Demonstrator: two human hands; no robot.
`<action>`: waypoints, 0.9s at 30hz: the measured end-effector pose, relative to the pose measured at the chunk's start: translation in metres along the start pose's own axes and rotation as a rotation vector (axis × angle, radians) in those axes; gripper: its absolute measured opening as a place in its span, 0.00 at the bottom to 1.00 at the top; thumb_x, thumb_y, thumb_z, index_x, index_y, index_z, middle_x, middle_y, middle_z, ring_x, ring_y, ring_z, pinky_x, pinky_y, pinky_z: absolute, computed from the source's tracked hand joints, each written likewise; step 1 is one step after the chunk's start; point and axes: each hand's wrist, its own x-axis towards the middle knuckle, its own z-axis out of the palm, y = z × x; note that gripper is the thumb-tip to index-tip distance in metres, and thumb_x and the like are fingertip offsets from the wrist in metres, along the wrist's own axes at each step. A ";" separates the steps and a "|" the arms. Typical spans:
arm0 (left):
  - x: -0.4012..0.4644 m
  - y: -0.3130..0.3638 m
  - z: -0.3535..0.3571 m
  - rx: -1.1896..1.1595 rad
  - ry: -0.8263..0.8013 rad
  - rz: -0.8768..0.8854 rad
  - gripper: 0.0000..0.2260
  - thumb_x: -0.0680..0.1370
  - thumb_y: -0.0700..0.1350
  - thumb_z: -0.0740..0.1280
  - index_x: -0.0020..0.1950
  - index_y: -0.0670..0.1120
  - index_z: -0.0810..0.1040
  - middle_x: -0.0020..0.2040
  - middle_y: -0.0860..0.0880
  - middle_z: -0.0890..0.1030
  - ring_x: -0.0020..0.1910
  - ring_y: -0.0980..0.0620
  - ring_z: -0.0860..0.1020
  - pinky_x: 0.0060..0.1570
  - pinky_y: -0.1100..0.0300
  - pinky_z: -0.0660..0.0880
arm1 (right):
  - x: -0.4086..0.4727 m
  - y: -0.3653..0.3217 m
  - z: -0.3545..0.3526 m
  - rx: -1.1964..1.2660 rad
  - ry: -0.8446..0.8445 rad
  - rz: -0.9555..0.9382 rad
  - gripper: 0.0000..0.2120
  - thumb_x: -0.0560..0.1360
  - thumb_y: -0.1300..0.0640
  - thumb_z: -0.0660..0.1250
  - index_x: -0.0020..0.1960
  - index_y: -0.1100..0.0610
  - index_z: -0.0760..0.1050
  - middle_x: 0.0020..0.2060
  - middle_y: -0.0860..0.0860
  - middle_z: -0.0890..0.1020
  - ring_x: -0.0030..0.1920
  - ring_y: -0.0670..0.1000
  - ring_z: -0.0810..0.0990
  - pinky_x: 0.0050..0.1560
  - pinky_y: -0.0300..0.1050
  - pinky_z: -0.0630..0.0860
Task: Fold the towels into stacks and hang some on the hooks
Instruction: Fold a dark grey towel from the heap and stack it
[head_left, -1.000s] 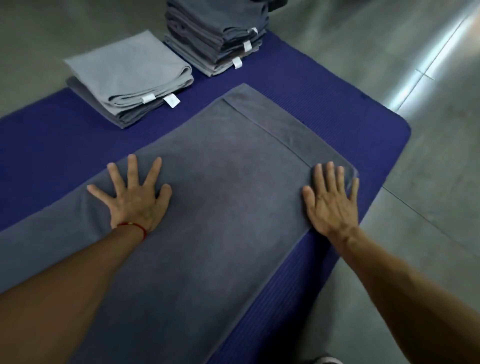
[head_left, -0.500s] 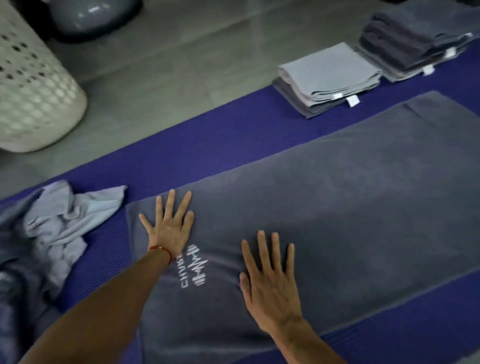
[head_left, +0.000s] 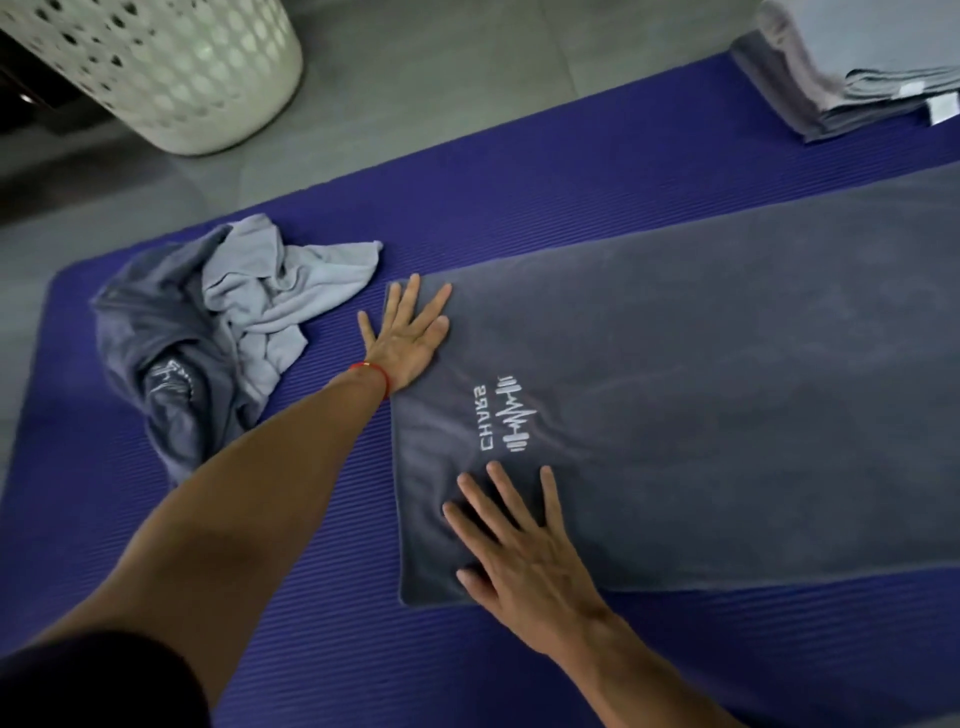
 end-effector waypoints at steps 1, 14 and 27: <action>0.000 0.001 -0.002 -0.016 -0.009 0.006 0.22 0.84 0.63 0.47 0.79 0.70 0.48 0.82 0.58 0.37 0.80 0.54 0.33 0.72 0.35 0.28 | 0.002 -0.004 -0.002 0.013 -0.008 -0.006 0.32 0.78 0.37 0.62 0.78 0.48 0.64 0.80 0.51 0.60 0.82 0.59 0.52 0.73 0.78 0.52; 0.013 -0.001 -0.029 0.056 0.155 -0.022 0.21 0.84 0.50 0.57 0.78 0.63 0.63 0.80 0.52 0.57 0.79 0.45 0.53 0.69 0.30 0.57 | 0.007 -0.037 -0.001 0.173 0.159 0.132 0.12 0.78 0.46 0.59 0.46 0.49 0.79 0.65 0.48 0.76 0.76 0.53 0.67 0.68 0.77 0.64; 0.019 0.030 -0.075 -0.461 0.306 0.069 0.06 0.79 0.40 0.66 0.54 0.49 0.74 0.34 0.46 0.77 0.33 0.48 0.76 0.37 0.56 0.74 | -0.057 0.096 -0.083 0.373 0.644 0.470 0.10 0.75 0.51 0.66 0.42 0.57 0.80 0.39 0.52 0.82 0.40 0.52 0.80 0.43 0.40 0.72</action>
